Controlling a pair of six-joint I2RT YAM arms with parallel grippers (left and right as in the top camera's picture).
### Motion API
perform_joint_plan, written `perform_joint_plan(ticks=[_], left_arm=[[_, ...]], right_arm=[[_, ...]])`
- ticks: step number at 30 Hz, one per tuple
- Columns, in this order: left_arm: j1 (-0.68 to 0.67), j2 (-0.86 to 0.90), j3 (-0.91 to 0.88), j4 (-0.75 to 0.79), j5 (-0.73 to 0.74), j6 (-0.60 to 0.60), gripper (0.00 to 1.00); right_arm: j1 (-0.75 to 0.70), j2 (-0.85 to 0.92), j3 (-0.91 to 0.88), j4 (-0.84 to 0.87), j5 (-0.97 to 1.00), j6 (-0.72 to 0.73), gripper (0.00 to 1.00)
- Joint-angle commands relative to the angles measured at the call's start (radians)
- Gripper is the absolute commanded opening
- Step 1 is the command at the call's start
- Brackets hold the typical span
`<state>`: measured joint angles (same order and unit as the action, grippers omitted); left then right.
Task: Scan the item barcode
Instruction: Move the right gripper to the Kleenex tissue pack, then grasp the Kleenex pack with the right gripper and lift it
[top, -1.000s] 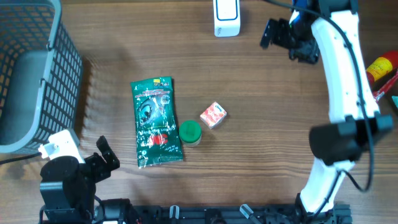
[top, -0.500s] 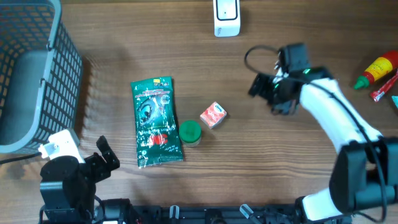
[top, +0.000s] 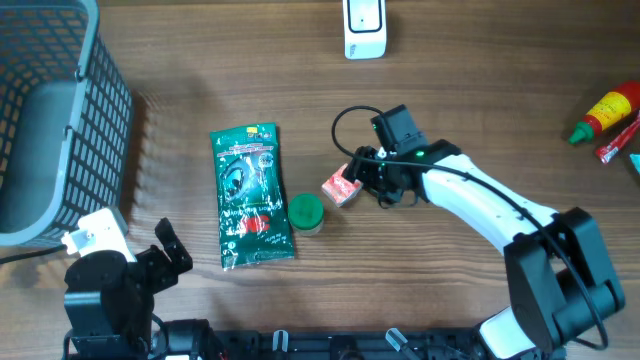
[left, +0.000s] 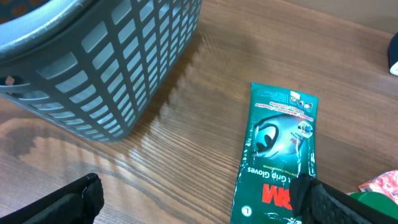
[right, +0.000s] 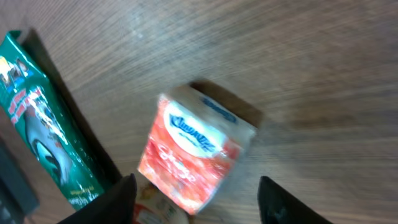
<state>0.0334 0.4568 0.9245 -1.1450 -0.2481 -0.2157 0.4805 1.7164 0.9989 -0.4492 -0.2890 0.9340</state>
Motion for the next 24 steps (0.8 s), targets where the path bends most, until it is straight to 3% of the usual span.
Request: perform_joint_plan(ticks=[1, 8, 10, 12, 17, 24], left_arm=[[-0.005, -0.002, 0.003, 0.003, 0.005, 0.002, 1.00], [-0.005, -0.002, 0.003, 0.003, 0.005, 0.002, 1.00], [-0.005, -0.002, 0.003, 0.003, 0.005, 0.002, 1.00], [-0.005, -0.002, 0.003, 0.003, 0.005, 0.002, 1.00], [-0.005, -0.002, 0.003, 0.003, 0.005, 0.002, 1.00], [-0.005, -0.002, 0.003, 0.003, 0.005, 0.002, 1.00]], right_arm=[[0.029, 0.064, 0.003, 0.015, 0.059, 0.095, 0.55], [0.033, 0.160, 0.003, 0.034, 0.066, 0.142, 0.45], [0.033, 0.174, 0.003, 0.039, 0.072, 0.142, 0.34], [0.033, 0.185, 0.003, 0.037, 0.109, 0.140, 0.05], [0.029, 0.188, 0.003, 0.032, 0.054, 0.099, 0.04], [-0.064, 0.083, 0.003, 0.136, -0.180, -0.333, 0.04]])
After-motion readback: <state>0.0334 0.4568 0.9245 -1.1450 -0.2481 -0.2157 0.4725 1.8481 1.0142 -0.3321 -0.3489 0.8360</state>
